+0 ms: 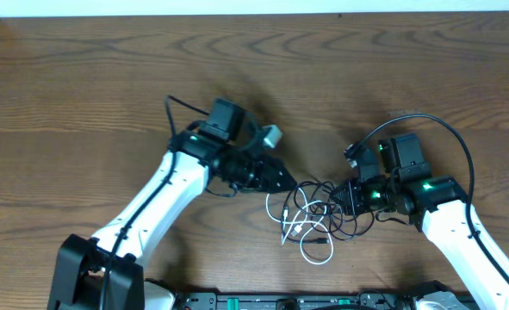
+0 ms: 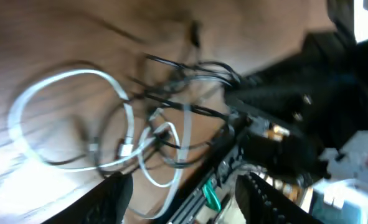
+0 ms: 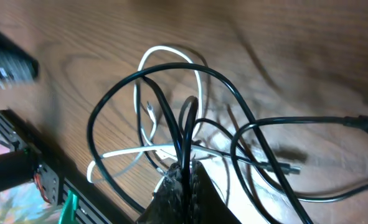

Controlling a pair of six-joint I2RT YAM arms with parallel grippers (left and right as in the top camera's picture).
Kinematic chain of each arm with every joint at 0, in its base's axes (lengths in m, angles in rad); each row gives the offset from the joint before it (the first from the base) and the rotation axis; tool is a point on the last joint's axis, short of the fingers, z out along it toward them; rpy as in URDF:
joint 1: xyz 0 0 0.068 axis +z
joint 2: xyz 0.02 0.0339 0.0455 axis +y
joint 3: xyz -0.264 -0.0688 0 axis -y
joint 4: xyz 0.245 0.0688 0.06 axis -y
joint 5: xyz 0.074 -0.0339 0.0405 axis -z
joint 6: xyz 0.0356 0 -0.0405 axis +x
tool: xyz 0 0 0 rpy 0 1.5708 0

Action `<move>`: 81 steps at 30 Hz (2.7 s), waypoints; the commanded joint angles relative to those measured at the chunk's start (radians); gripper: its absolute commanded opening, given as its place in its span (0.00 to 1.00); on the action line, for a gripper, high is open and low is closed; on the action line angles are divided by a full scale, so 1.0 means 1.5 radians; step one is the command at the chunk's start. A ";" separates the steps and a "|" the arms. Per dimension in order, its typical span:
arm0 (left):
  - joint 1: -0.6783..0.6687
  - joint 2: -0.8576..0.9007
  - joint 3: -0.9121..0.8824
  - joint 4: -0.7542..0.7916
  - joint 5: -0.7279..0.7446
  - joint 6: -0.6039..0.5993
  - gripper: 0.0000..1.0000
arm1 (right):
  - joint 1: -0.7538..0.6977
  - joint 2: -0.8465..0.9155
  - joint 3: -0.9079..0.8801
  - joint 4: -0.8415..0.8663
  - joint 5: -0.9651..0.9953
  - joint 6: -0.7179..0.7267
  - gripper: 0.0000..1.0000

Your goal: Untangle cables

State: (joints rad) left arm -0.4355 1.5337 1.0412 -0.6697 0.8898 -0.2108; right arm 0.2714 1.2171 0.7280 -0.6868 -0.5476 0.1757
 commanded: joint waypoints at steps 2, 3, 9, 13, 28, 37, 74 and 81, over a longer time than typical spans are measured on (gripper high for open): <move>-0.044 0.000 0.006 0.004 0.018 0.034 0.56 | -0.001 0.001 -0.003 0.018 -0.047 0.007 0.01; -0.050 0.001 0.006 0.004 0.013 0.033 0.56 | -0.001 0.001 -0.003 0.019 -0.047 0.007 0.01; -0.092 0.010 0.005 0.000 -0.082 0.008 0.55 | -0.001 0.001 -0.003 0.020 -0.049 0.010 0.01; -0.107 0.019 0.004 0.001 -0.148 -0.031 0.55 | -0.001 0.001 -0.003 0.022 -0.049 0.020 0.01; -0.115 0.097 0.003 0.024 -0.199 -0.141 0.38 | -0.001 0.001 -0.003 0.022 -0.049 0.020 0.01; -0.098 0.099 0.003 0.028 -0.197 -0.140 0.07 | -0.001 0.001 -0.003 -0.004 0.025 0.020 0.01; -0.002 -0.218 0.003 0.170 0.098 -0.035 0.08 | 0.017 0.001 -0.003 0.176 -0.125 0.037 0.52; -0.019 -0.236 0.003 0.204 0.112 -0.037 0.08 | 0.017 0.001 -0.003 0.208 -0.114 0.037 0.49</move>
State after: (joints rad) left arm -0.4603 1.2095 1.0412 -0.3771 1.0203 -0.2832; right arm 0.2886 1.2175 0.7242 -0.3832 -0.7097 0.2489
